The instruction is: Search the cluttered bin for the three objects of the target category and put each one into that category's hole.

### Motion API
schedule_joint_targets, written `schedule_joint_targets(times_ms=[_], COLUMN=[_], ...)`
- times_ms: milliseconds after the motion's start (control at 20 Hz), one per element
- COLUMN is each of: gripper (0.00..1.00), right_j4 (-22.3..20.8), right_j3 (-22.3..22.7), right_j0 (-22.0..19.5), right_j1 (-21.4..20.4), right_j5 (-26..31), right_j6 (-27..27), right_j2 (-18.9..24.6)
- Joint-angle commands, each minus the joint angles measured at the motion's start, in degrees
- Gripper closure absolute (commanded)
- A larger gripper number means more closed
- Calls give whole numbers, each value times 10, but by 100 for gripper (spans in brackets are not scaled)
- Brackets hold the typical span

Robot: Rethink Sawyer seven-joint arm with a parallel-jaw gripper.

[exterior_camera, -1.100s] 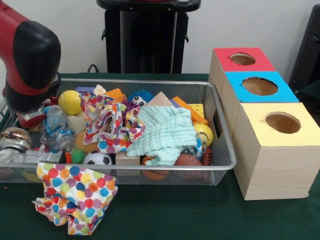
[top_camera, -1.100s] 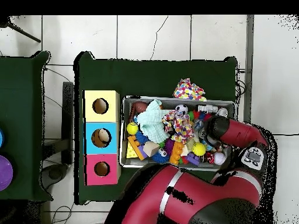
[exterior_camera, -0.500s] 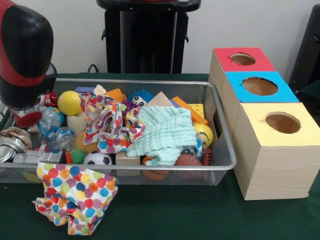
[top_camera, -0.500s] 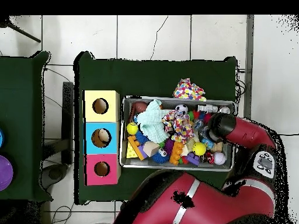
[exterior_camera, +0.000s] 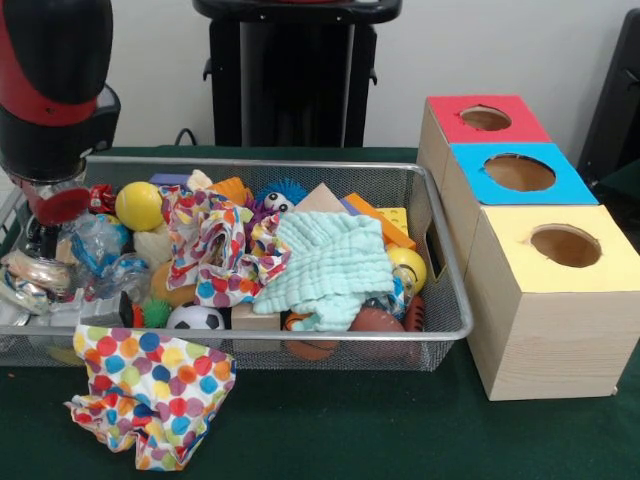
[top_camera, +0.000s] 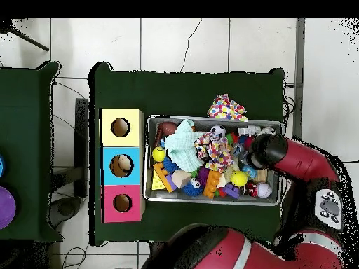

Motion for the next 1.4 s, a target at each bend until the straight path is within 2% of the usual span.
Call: schedule_joint_targets(times_ms=[50,250,450,650,1000,1400], gripper=[100,100,100,100,100,100], right_j4=[-8,3,14,14,15,15], right_j3=[30,50,73,86,113,134], right_j0=[-24,-56,-73,-84,-89,-81], right_j1=[-41,-42,-46,-42,-42,-54], right_j5=[4,12,53,60,45,51], right_j6=[-100,-119,-105,-84,-36,4], right_j2=[132,189,215,236,253,246])
